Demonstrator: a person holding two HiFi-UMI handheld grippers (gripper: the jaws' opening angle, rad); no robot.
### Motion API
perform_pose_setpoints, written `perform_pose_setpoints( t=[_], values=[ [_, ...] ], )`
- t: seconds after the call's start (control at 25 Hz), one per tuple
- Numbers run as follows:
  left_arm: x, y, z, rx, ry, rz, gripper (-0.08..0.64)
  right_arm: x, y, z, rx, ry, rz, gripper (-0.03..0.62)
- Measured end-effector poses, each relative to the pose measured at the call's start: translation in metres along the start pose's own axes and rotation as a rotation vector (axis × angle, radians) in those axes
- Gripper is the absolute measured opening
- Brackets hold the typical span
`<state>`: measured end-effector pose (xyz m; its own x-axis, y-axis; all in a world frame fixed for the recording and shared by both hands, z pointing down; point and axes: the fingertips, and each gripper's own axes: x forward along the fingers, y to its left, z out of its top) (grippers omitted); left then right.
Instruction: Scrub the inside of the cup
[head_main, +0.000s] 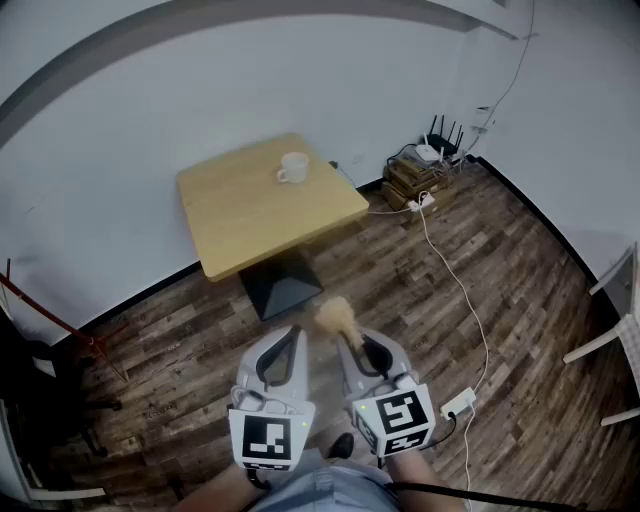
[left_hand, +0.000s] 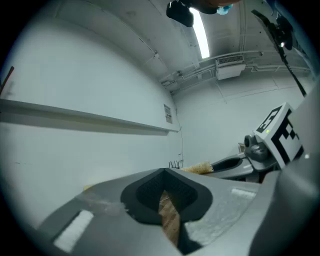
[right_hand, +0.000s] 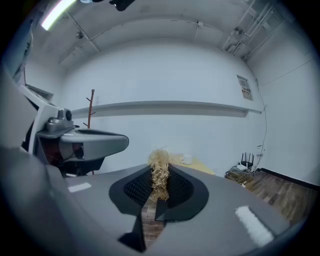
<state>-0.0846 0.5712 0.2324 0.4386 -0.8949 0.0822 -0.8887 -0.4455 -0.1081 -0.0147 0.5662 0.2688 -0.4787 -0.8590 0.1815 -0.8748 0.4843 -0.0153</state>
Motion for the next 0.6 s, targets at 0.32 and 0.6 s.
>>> perform_pose_setpoints(
  t=[0.32,0.6],
  values=[
    [0.010,-0.021,0.000,0.006,0.006,-0.010,0.018,-0.011,-0.020,-0.004,0.007,-0.007,-0.004,0.061],
    [0.015,-0.045,-0.001,0.020,0.026,-0.010,0.018,-0.028,-0.038,-0.010,0.030,-0.019,-0.007,0.061]
  ],
)
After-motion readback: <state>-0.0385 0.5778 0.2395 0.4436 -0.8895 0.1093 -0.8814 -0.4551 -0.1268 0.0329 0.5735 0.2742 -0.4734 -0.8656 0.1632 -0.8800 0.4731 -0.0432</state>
